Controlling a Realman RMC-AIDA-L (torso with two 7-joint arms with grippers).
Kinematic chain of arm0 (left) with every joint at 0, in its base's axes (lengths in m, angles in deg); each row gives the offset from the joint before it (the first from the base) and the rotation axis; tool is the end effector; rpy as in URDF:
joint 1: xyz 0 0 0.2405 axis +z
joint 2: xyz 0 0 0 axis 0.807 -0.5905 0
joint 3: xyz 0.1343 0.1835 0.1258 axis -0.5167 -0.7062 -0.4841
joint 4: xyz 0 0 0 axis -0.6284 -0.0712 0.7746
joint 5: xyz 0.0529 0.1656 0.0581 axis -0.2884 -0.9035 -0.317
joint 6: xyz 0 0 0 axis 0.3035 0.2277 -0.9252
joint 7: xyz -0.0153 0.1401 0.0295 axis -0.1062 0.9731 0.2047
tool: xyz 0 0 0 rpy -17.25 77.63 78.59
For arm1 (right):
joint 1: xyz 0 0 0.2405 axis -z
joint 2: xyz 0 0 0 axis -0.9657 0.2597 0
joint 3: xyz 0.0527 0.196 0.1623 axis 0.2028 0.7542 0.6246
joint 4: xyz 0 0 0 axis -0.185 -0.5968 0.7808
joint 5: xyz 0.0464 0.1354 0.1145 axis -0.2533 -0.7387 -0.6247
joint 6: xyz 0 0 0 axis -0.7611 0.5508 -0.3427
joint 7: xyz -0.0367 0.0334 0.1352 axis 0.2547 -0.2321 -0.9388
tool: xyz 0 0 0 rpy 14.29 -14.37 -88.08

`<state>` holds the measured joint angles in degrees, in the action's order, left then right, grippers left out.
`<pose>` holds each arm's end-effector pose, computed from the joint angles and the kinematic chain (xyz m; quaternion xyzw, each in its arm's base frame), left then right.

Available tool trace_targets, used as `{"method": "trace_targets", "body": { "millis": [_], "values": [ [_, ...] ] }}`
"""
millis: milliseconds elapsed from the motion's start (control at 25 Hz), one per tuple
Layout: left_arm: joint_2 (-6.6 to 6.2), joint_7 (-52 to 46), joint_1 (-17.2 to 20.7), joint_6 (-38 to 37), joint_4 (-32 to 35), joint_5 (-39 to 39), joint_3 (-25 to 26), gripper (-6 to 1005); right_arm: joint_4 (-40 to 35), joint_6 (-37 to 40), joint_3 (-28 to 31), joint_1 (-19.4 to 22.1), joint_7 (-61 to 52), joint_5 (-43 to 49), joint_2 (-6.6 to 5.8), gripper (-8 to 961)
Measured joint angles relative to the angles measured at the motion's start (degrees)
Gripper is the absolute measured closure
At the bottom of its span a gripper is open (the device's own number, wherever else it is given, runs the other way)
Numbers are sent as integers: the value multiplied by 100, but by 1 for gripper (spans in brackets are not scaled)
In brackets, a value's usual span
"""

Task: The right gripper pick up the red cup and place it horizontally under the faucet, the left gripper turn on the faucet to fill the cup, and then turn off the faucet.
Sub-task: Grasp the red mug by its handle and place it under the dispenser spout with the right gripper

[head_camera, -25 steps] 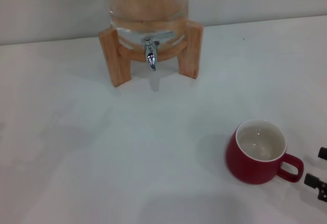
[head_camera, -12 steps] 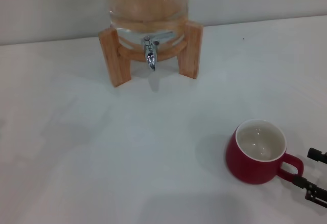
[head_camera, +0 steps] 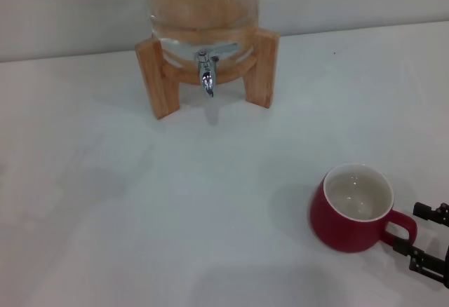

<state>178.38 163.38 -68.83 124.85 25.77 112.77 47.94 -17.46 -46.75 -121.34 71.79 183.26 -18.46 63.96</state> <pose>-0.3063 0.2528 0.1366 -0.7385 -0.2972 -0.4923 0.3520 0.3645 0.1624 0.0177 -0.8746 0.1936 0.2625 0.3588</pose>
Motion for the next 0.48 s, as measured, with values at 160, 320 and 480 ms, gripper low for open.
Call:
{"method": "trace_targets", "body": {
  "millis": [160,320,480],
  "values": [
    [1,39,44,-70,13,-3,7,126,28,-1,4,-9,13,-32,0,260],
    [7,54,128,-194,14,-9,11,126,28,-1,5,-30,15,-33,-2,260],
    [19,55,156,-202,22,-5,19,127,28,0,6,-58,18,-34,-7,259]
  ]
}}
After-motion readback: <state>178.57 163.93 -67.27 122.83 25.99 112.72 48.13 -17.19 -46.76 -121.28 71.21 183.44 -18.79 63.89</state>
